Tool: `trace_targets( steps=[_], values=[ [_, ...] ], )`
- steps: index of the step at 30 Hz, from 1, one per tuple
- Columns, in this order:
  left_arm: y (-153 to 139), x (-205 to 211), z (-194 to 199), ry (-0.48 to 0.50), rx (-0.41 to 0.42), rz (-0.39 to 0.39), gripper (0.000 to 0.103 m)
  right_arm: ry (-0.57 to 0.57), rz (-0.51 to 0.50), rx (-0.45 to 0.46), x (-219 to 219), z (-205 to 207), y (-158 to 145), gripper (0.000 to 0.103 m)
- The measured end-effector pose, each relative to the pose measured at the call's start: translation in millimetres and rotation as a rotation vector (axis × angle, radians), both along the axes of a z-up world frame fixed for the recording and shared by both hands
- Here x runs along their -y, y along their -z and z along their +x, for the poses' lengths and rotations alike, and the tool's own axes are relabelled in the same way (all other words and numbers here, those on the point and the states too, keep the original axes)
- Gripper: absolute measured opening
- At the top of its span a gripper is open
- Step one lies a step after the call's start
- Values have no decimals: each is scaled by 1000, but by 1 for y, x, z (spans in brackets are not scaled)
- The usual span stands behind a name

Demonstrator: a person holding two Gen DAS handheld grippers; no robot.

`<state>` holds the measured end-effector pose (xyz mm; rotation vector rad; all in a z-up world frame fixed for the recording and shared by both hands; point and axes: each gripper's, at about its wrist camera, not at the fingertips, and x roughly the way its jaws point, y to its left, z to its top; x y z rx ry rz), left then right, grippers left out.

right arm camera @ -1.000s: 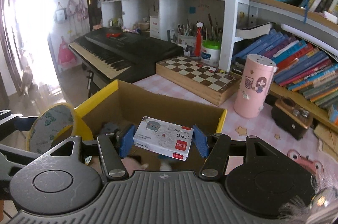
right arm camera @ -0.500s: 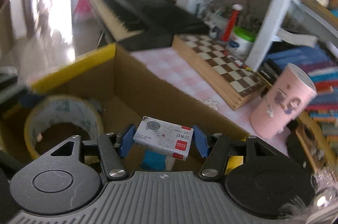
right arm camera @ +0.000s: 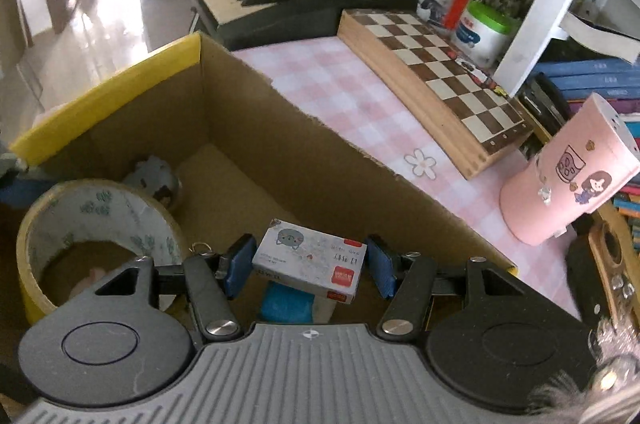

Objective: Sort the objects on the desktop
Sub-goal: 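Lower both tools into the yellow box and open them to release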

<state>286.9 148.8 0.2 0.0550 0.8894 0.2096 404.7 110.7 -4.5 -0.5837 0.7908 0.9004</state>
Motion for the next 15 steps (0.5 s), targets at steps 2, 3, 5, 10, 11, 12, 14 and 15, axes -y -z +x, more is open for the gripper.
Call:
trace_targets(
  steps=[2,3,5,10,11,12,14,15],
  values=[
    [-1,-3,-8,-20,21,-17,96,10,34,1,7,-5,-5,60],
    [-2,-4,-11,-29,35,-20,96,16,51,2,9,-7,-8,61],
    [-8,-3,-22,-33,82,-12,96,32,87,3,17,-13,-16,62],
    [-27,4,-52,-38,219,23,96,106,208,32,46,-34,-44,64],
    [-32,6,-60,-60,265,39,97,123,238,45,55,-41,-51,68],
    [-36,7,-66,-84,310,52,98,146,267,65,63,-48,-57,74],
    [-45,11,-82,-116,392,61,101,187,316,104,80,-63,-68,75],
    [-49,12,-89,-120,426,61,101,209,339,119,89,-70,-73,75]
  ],
)
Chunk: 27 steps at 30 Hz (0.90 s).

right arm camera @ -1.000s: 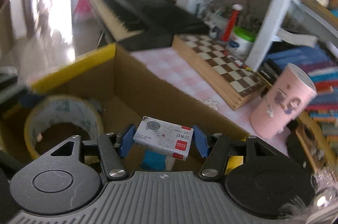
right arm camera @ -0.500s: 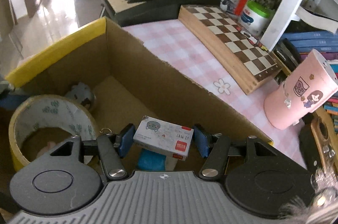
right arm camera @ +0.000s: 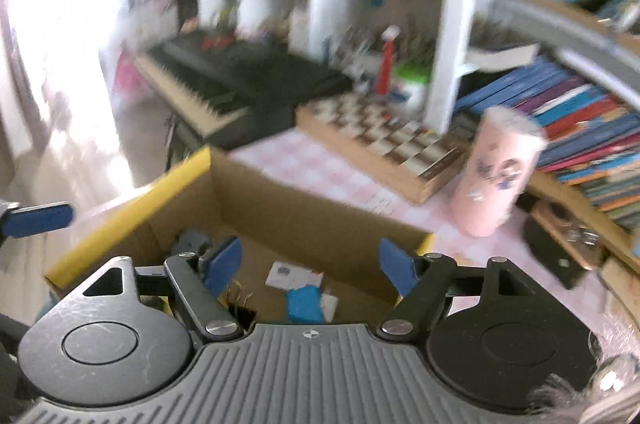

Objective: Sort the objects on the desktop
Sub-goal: 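Lower both tools into the yellow box and open them to release, then withdraw both open tools up out of the yellow box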

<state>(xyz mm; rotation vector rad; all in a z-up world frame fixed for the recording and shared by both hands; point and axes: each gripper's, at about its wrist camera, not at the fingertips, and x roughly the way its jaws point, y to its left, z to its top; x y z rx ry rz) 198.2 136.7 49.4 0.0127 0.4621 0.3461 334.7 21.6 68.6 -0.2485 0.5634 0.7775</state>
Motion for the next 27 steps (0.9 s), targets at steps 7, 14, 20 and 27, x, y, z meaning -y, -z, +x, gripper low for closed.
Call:
trace_targets(
  steps=[7,14,20,27],
  values=[
    [-17,13,-52,24,153,10,103,220,123,123,61,-61,-14,83],
    [-2,25,-104,34,145,-15,103,405,147,185,107,-131,5,86],
    [18,41,-138,80,83,-15,103,581,119,157,137,-191,35,88],
    [43,63,-166,158,-21,-37,103,745,52,102,169,-263,75,91]
  ],
)
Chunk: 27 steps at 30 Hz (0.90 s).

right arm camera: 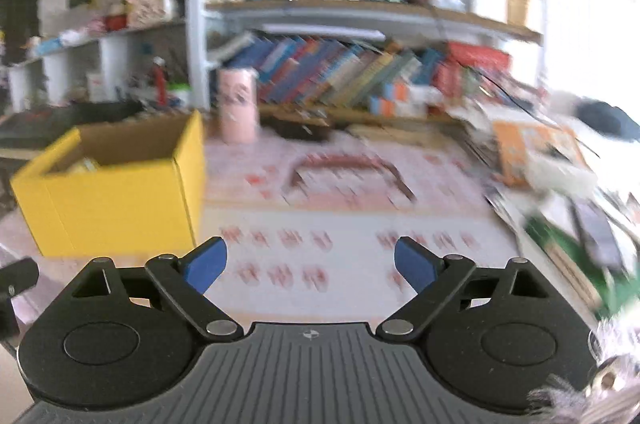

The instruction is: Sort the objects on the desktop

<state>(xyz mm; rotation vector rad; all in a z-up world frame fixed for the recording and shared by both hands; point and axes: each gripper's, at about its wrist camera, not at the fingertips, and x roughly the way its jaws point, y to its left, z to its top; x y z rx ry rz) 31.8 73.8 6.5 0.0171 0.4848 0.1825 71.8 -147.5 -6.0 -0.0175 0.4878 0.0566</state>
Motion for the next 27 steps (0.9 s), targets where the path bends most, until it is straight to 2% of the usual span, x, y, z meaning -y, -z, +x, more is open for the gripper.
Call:
trace_targets(
  steps=[3,5,11,27],
  values=[
    [3,7,-5,32,-17,-15,103,27,5,-35,10,-18,6,93],
    [3,12,-7,53,-23,-13,103,52,3,-35,17,-24,6,98],
    [9,25,-9,95,-64,-10,103,83,19,-65,30,-33,8,103],
    [12,41,-4,116,-117,-10,103,98,43,-110,48,-32,10,103]
  ],
)
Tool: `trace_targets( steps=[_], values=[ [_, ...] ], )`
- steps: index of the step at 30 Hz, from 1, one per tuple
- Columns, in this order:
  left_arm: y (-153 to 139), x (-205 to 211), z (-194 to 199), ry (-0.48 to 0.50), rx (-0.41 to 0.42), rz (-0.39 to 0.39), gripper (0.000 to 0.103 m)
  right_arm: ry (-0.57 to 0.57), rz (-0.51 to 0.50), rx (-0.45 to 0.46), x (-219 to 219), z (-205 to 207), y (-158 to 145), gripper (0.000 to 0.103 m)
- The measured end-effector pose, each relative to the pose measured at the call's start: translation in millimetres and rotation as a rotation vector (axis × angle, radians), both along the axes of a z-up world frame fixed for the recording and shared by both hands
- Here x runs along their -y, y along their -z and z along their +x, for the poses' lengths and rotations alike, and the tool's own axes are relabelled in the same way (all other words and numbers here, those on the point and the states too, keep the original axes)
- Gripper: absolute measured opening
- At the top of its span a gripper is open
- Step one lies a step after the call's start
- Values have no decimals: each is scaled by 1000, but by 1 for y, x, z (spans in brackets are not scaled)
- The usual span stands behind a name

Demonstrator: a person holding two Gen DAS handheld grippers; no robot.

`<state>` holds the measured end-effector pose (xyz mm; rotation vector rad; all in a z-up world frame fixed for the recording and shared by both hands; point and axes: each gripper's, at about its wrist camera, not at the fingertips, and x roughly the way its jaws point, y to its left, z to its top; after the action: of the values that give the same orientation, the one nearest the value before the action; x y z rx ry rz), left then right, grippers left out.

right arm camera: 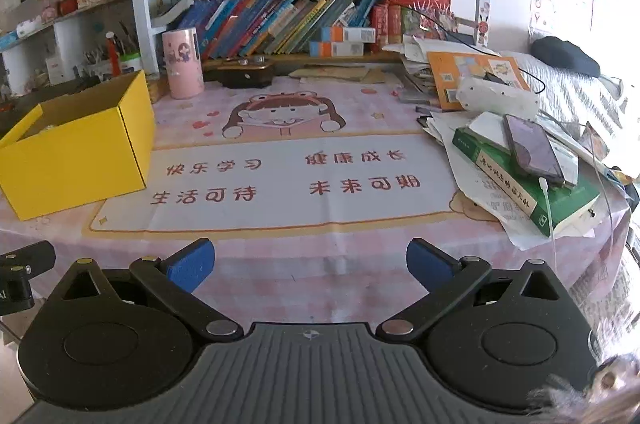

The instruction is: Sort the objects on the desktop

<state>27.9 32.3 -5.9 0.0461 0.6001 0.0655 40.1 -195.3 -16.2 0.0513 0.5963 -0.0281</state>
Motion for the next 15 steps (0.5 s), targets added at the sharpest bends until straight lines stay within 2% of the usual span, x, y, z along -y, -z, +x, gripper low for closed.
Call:
trace_targets(
  steps=[8,15],
  values=[
    [2,1,1,-3,-29,3,103,-13,-2,-11,-2,0,1,103],
    [0,1,-2,0,-22,-3,103,-24,-6,-17,-4,-2,2,103]
  ],
)
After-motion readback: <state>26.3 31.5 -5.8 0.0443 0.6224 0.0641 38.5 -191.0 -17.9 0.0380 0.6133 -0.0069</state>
